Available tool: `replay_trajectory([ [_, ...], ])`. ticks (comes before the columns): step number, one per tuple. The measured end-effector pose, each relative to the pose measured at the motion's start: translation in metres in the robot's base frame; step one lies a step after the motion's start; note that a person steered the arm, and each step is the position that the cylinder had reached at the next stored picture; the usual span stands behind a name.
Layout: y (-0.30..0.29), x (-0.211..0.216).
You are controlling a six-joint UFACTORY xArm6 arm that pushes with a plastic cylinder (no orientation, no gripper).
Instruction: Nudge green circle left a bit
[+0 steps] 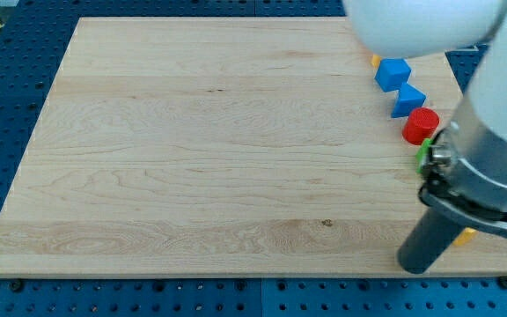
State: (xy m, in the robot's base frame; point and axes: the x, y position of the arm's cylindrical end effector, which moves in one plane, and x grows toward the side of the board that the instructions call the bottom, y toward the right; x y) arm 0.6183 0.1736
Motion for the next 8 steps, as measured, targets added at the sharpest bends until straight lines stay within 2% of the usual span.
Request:
replay_trajectory([
  [3, 0.112, -0.001],
  [8, 0.104, -0.011],
])
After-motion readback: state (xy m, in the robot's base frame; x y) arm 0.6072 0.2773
